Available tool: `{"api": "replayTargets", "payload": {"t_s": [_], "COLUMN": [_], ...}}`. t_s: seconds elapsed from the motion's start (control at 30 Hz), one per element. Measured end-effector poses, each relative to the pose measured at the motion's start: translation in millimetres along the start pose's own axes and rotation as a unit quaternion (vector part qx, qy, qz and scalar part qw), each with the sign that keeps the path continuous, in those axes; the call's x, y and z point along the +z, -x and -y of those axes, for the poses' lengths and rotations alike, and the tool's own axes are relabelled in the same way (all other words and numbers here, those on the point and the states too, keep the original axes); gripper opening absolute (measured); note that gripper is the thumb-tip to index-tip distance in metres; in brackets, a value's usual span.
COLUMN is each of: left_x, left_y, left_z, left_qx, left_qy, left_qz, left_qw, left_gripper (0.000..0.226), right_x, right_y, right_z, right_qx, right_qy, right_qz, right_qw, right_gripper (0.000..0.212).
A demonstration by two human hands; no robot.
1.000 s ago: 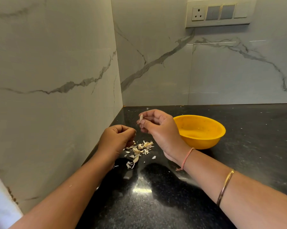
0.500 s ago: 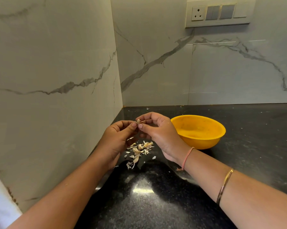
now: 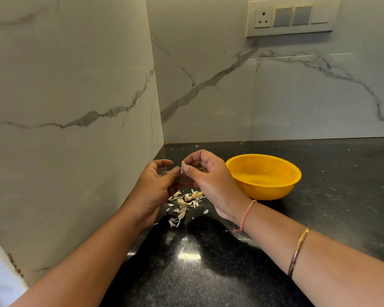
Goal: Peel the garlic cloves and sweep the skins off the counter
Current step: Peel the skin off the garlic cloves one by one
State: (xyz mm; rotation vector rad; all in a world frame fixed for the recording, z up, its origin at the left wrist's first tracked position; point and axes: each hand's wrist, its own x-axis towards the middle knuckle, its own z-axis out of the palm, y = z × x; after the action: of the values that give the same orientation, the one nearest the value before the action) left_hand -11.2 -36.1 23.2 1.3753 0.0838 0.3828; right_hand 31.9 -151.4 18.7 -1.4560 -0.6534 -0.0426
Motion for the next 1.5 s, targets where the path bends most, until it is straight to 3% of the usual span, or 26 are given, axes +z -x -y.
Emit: {"api": "replayTargets", "payload": {"t_s": [0.57, 0.73, 0.9, 1.0, 1.1, 1.5], "left_x": [-7, -6, -4, -5, -5, -4], "left_y": [-8, -5, -2, -1, 0, 2], "left_z": [9, 7, 4, 2, 1, -1], "left_qx": [0.022, 0.079, 0.095, 0.112, 0.119, 0.126], "left_qy": [-0.155, -0.259, -0.289, -0.285, -0.27, -0.207], "left_qz": [-0.072, -0.078, -0.082, -0.077, -0.076, -0.083], "left_qw": [0.985, 0.96, 0.949, 0.949, 0.952, 0.967], "left_gripper": [0.013, 0.021, 0.027, 0.016, 0.025, 0.015], "right_x": [1, -2, -2, -3, -3, -6], "right_y": [-4, -3, -1, -1, -2, -3], "right_z": [6, 5, 1, -2, -3, -8], "right_qx": [-0.083, -0.03, 0.02, 0.027, 0.029, 0.002], "right_qy": [-0.019, -0.01, -0.002, 0.007, 0.006, 0.075], "right_qz": [-0.094, -0.063, -0.024, -0.02, -0.02, 0.0], "right_qw": [0.992, 0.998, 1.0, 0.999, 0.999, 0.997], "right_gripper": [0.019, 0.014, 0.013, 0.014, 0.014, 0.008]}}
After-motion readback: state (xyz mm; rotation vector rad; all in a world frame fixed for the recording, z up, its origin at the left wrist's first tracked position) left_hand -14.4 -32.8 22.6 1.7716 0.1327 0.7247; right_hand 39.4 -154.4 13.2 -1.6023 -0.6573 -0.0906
